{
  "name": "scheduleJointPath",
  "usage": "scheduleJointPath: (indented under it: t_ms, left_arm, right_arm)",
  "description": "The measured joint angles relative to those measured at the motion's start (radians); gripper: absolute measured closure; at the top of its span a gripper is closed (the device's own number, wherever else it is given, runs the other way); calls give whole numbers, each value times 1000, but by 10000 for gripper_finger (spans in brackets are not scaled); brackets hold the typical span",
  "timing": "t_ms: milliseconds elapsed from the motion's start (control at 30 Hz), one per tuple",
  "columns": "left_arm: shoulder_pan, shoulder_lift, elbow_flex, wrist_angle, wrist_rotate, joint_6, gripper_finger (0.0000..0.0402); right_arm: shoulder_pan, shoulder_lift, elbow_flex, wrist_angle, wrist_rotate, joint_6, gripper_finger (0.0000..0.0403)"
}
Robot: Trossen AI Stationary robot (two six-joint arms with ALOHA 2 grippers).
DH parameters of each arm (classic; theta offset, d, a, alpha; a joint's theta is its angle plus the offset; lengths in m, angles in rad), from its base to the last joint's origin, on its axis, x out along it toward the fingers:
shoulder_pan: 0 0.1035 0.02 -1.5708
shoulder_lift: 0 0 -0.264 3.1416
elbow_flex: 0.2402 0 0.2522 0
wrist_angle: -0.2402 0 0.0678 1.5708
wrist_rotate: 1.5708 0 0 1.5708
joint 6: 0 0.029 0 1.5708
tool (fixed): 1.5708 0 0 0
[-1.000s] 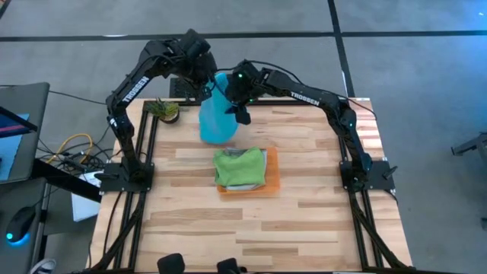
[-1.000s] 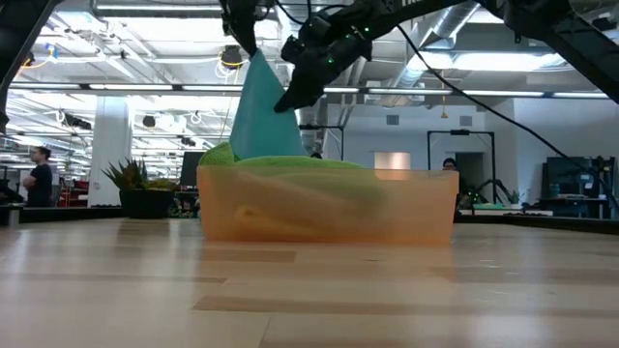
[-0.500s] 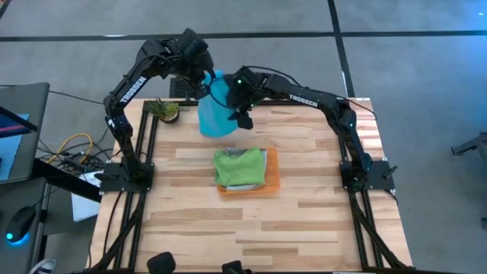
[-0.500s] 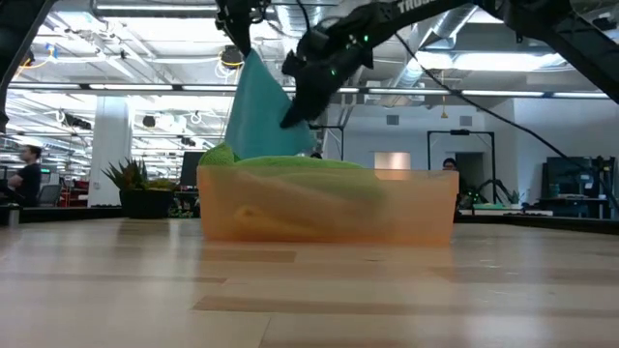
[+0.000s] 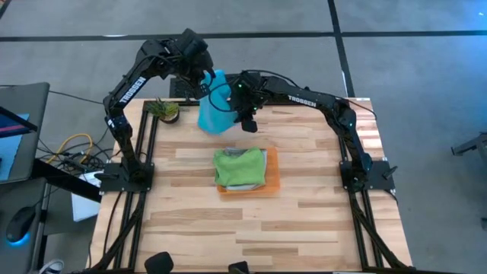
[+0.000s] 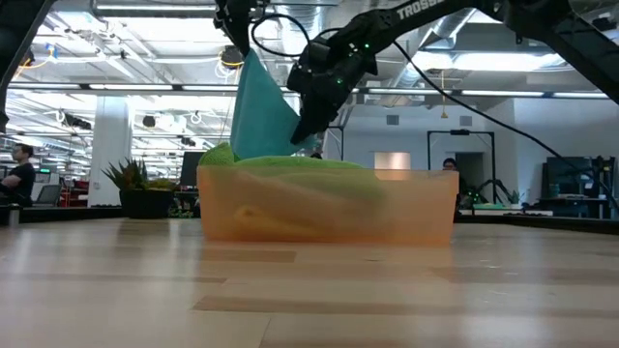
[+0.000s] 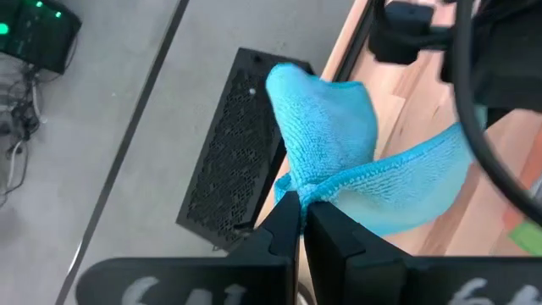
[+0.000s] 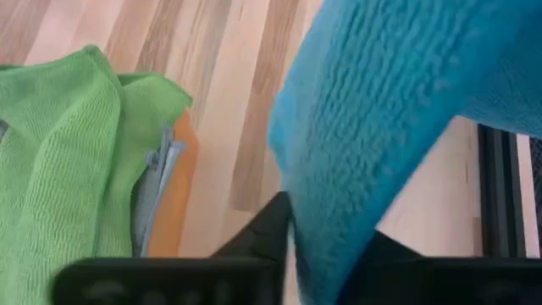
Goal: Sort microfiber towel by color & place in baskets
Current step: Fold the blue towel
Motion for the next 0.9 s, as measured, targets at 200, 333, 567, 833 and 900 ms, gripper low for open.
scheduleJointPath:
  t_ms: [200,333,567,833,900]
  left_arm:
    - [0,0,0,-29,-17,-31,401]
    - [0,0,-1,-69,-16,-74,401]
    - [0,1,-35,-65,23,-149,401]
    - [0,2,-130,-63,32,-195,401]
    - [-1,4,-148,-62,34,-214,401]
  right_arm:
    - [-11,-11,1,-25,2,0,390]
    - [-27,-38,18,-101,27,5,392]
    - [-49,-148,21,-238,166,5,396]
    - [-97,-285,21,-331,295,5,397]
    - [-105,-307,22,-330,347,5,399]
